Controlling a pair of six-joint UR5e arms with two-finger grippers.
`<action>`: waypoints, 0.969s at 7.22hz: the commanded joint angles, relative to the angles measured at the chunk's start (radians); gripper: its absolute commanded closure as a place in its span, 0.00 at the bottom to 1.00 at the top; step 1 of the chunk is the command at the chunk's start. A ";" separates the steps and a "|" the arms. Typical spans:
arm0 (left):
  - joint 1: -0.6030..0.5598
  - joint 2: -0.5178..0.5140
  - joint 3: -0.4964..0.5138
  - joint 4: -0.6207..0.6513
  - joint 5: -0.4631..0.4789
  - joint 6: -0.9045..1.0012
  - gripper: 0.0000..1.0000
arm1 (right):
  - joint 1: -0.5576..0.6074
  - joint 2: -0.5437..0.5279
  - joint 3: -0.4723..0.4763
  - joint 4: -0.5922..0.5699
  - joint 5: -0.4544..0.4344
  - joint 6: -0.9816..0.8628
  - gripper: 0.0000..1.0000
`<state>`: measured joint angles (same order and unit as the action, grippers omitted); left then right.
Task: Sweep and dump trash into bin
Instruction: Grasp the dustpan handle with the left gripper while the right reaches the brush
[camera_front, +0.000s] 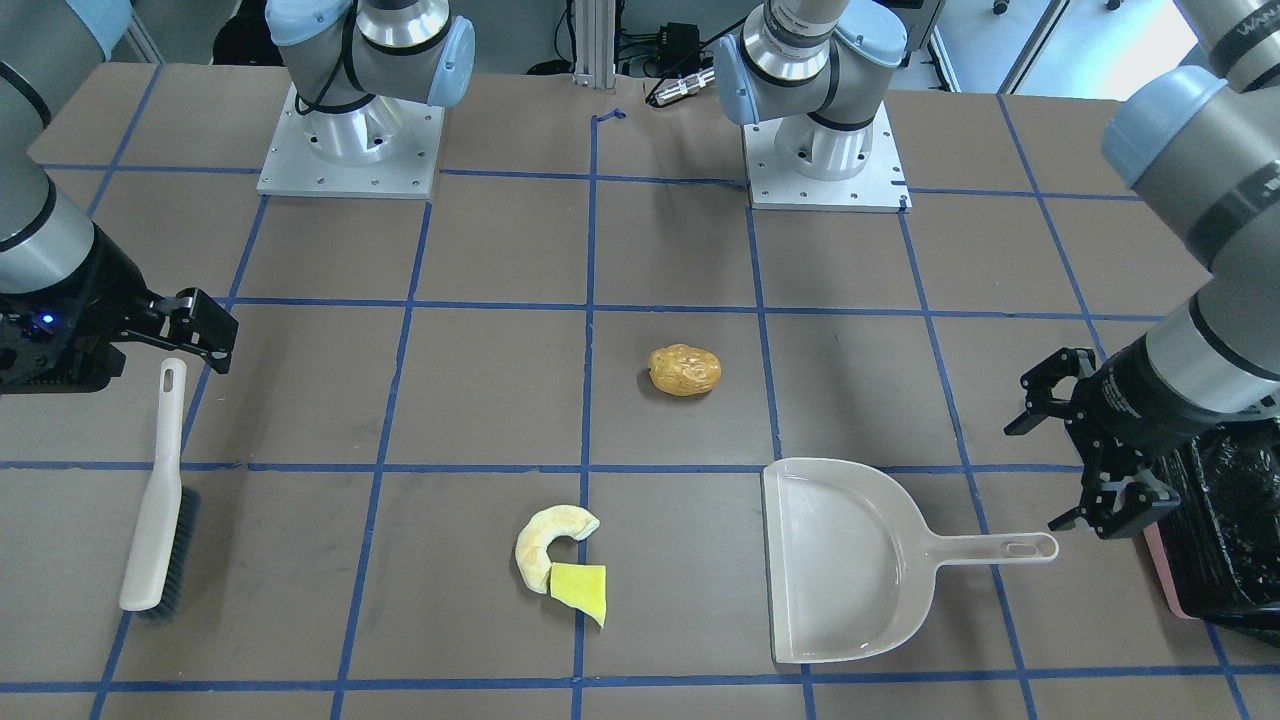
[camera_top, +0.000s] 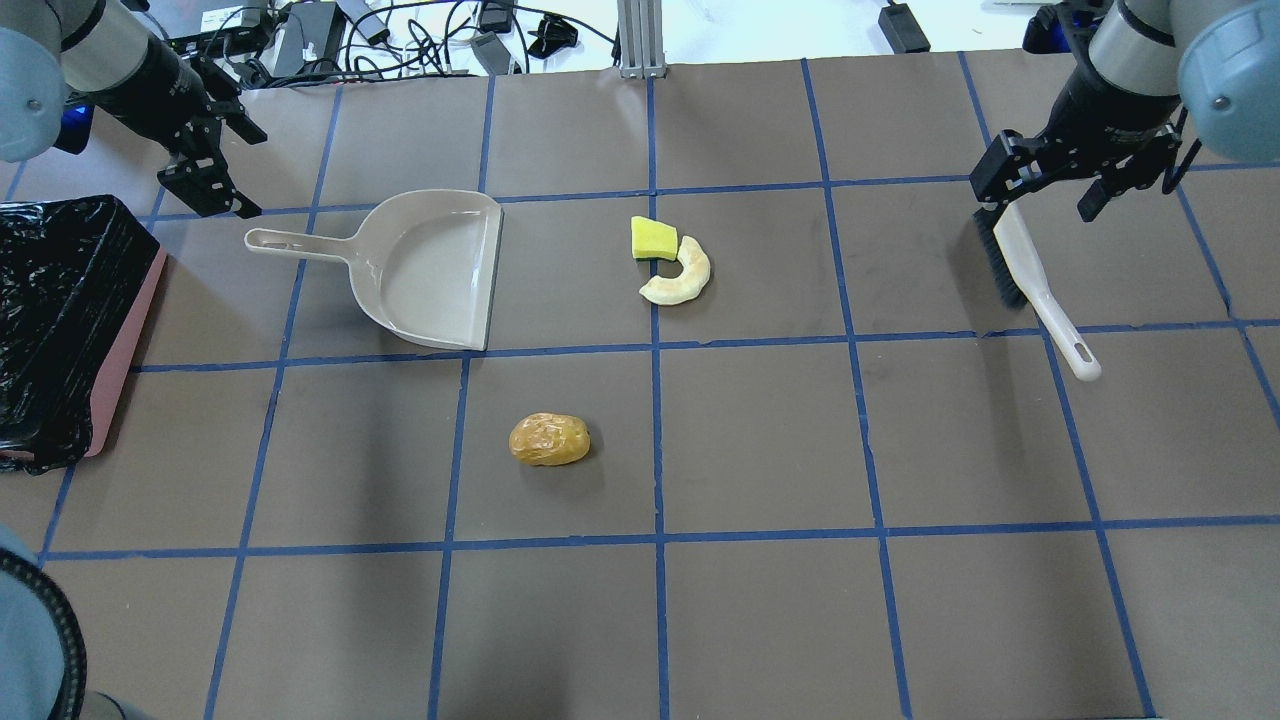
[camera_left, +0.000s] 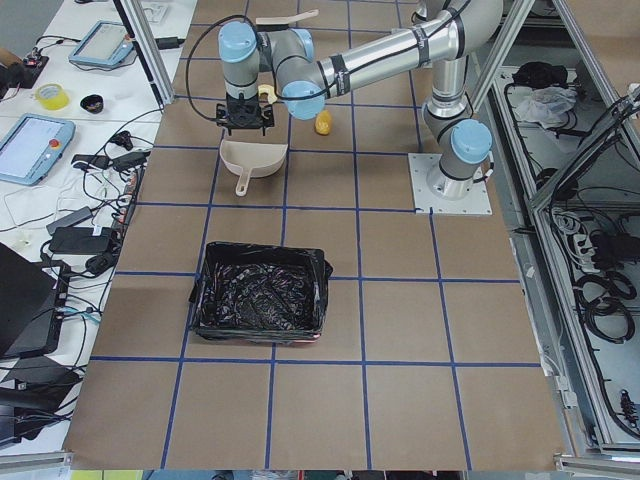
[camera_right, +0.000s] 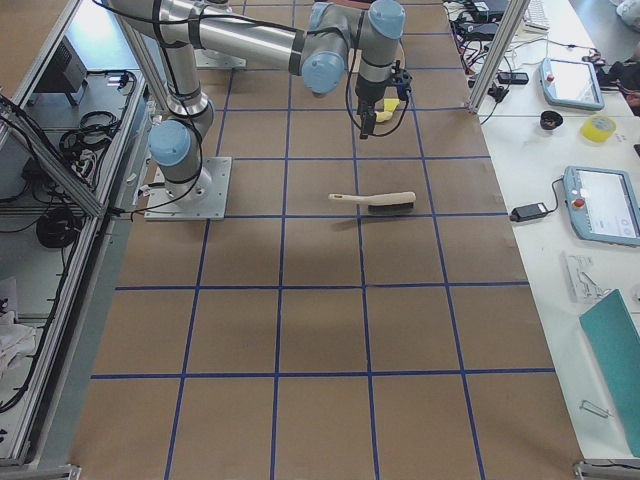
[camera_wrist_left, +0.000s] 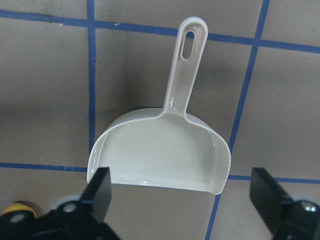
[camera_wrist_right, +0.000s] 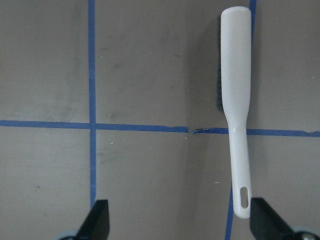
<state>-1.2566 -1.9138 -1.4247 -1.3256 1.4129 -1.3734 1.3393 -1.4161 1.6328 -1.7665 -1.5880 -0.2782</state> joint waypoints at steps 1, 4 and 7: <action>0.008 -0.109 0.123 -0.071 -0.005 0.011 0.00 | -0.041 0.028 0.080 -0.120 -0.018 -0.038 0.00; 0.008 -0.191 0.175 -0.167 0.015 0.102 0.00 | -0.083 0.075 0.163 -0.176 -0.053 -0.097 0.00; 0.014 -0.192 0.060 0.003 0.058 0.132 0.00 | -0.095 0.074 0.306 -0.351 -0.139 -0.110 0.01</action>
<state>-1.2448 -2.0938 -1.3400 -1.3805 1.4632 -1.2545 1.2465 -1.3424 1.8901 -2.0443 -1.6856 -0.3783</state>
